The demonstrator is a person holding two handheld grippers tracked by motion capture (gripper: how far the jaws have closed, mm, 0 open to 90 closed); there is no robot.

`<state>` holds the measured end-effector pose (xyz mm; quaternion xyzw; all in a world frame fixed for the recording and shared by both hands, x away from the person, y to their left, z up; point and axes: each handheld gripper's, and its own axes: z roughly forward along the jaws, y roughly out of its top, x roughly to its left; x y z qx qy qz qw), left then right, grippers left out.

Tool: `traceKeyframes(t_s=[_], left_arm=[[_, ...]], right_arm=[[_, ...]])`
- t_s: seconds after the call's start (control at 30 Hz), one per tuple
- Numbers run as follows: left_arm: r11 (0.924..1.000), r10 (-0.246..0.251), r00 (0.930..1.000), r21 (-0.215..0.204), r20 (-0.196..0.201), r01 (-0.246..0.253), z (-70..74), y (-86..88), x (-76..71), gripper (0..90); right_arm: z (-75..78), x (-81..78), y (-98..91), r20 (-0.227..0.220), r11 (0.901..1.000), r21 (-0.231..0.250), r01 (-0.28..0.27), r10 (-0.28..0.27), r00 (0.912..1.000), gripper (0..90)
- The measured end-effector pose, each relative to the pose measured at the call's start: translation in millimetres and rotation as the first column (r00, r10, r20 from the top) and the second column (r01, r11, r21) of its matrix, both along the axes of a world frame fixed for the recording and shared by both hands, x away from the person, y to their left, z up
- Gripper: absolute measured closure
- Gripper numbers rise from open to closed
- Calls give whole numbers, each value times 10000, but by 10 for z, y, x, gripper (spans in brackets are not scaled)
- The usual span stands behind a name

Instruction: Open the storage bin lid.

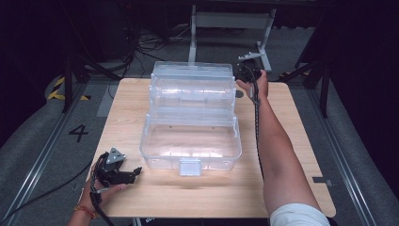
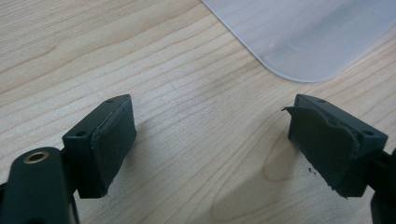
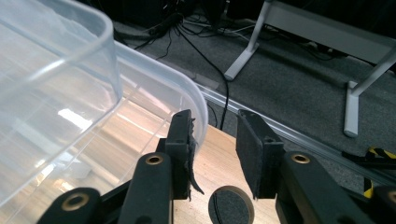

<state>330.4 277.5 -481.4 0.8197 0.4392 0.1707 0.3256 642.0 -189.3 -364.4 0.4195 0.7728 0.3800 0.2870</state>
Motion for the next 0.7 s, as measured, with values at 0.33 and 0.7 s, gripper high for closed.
traceKeyframes(t_s=[0.33,0.7], left_arm=[[10000,32,10000,-17,21,-32,-1,-3,-3,156],[10000,15,10000,21,9,-15,1,-2,-3,156]], right_arm=[[180,-205,-148,347,10000,-41,-62,64,9994,588],[294,-454,-325,237,9987,-145,-490,493,9985,558]])
